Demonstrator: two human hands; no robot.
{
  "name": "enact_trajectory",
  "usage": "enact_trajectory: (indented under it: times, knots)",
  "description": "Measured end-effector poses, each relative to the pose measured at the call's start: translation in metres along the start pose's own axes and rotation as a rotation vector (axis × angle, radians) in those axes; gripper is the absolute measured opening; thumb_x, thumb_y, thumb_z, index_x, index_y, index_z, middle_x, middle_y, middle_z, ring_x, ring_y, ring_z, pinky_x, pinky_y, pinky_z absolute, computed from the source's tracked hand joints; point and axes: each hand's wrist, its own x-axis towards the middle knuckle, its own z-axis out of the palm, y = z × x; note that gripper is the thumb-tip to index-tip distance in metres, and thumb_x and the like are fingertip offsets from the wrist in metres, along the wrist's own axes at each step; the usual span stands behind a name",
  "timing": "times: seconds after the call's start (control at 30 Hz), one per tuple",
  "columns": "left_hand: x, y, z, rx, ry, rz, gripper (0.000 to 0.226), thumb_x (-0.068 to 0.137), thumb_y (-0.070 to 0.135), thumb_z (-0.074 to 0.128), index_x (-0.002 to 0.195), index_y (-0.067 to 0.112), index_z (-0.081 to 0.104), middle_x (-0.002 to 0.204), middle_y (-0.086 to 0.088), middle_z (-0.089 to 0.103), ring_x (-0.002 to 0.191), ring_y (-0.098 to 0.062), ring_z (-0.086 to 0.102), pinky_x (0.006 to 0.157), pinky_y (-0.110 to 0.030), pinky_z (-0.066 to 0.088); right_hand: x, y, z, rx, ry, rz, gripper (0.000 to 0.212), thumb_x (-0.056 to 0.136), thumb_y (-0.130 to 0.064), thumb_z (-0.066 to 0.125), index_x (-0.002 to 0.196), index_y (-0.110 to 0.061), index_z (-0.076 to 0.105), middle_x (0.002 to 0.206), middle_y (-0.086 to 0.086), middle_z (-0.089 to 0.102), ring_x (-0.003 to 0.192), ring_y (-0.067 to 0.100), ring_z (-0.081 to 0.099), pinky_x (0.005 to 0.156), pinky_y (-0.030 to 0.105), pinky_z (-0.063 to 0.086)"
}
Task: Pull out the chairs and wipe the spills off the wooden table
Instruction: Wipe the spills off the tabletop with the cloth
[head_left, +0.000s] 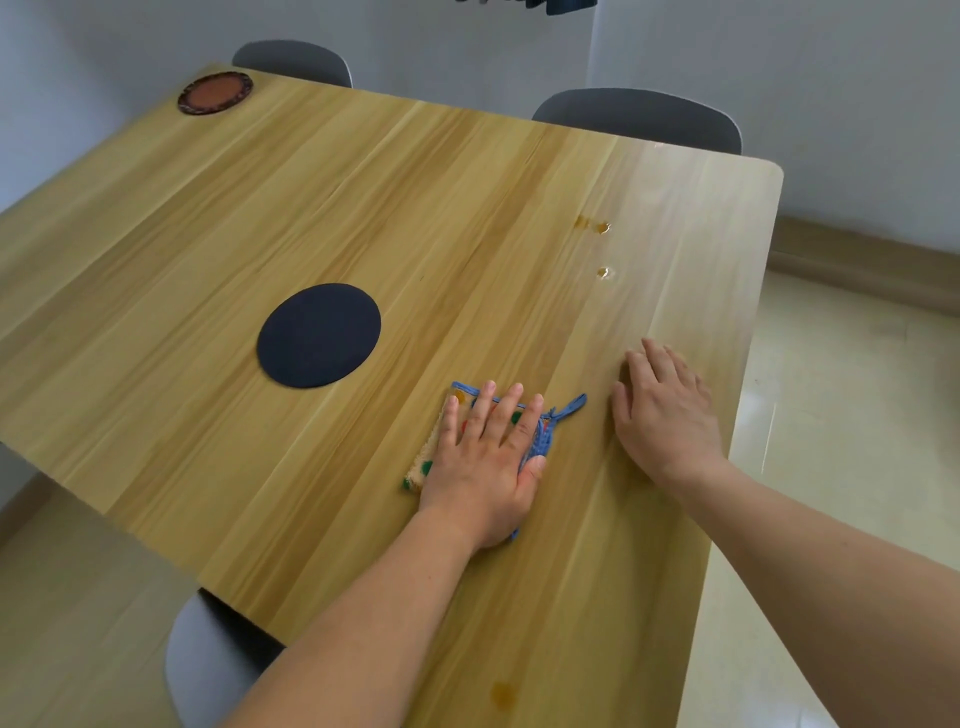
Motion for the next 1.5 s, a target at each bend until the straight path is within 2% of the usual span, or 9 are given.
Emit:
enact_trajectory:
  times: [0.33,0.53,0.63,0.7,0.8,1.3,1.5]
  knots:
    - [0.06,0.007,-0.012,0.012,0.013,0.002,0.062,0.101,0.05,0.009,0.15,0.032,-0.023,0.163,0.006,-0.023,0.145,-0.019,-0.032,0.117,-0.053,-0.016,0.064,0.02,-0.009,-0.009,0.002,0.025,0.054,0.101,-0.04,0.029,0.15,-0.016,0.028,0.161,0.004,0.017,0.147,0.023,0.014,0.119,0.039,0.011]
    - [0.094,0.012,-0.02,0.004,0.018,-0.006,0.062,0.102,0.05,0.011,0.152,0.032,-0.019,0.163,0.006,-0.021,0.146,-0.018,-0.03,0.118,-0.052,-0.016,0.067,0.023,0.003,-0.005,0.047,0.038,0.055,0.1,-0.04,0.033,0.148,-0.015,0.034,0.156,0.005,0.029,0.145,0.025,0.022,0.118,0.041,0.013]
    - [0.109,0.013,-0.024,0.004,0.02,-0.015,0.062,0.102,0.05,0.012,0.153,0.032,-0.019,0.163,0.006,-0.021,0.147,-0.018,-0.03,0.117,-0.052,-0.017,0.073,0.026,-0.003,-0.048,0.07,-0.005,0.049,0.096,-0.04,0.04,0.137,-0.015,0.048,0.146,0.005,0.043,0.136,0.027,0.034,0.112,0.041,0.023]
    - [0.119,0.014,-0.026,0.003,0.026,-0.018,0.062,0.102,0.05,0.012,0.153,0.032,-0.018,0.163,0.006,-0.02,0.147,-0.018,-0.029,0.117,-0.052,-0.017,0.083,0.032,-0.01,-0.058,0.093,-0.033,0.038,0.094,-0.036,0.043,0.12,-0.014,0.059,0.132,0.005,0.053,0.124,0.027,0.043,0.103,0.04,0.031]
    - [0.134,0.016,-0.03,-0.003,0.03,-0.019,0.062,0.102,0.05,0.012,0.154,0.033,-0.018,0.164,0.007,-0.02,0.147,-0.017,-0.029,0.118,-0.052,-0.016,0.102,0.038,-0.018,-0.013,0.12,-0.027,0.029,0.093,-0.032,0.044,0.107,-0.014,0.062,0.12,0.005,0.057,0.113,0.028,0.048,0.098,0.039,0.035]
    - [0.221,0.03,-0.046,-0.005,0.05,-0.003,0.061,0.102,0.049,0.012,0.153,0.033,-0.017,0.163,0.008,-0.021,0.147,-0.017,-0.028,0.118,-0.05,-0.018,0.2,0.085,-0.027,0.037,0.155,0.038,0.043,0.098,-0.031,0.036,0.135,-0.013,0.048,0.149,0.007,0.04,0.137,0.026,0.034,0.112,0.039,0.023]
    - [0.257,0.036,-0.054,-0.01,0.054,0.004,0.061,0.102,0.049,0.012,0.153,0.033,-0.017,0.163,0.008,-0.021,0.147,-0.016,-0.028,0.118,-0.05,-0.017,0.232,0.105,-0.027,-0.012,0.146,0.06,0.053,0.099,-0.036,0.032,0.147,-0.013,0.034,0.156,0.008,0.029,0.144,0.026,0.023,0.119,0.041,0.015]
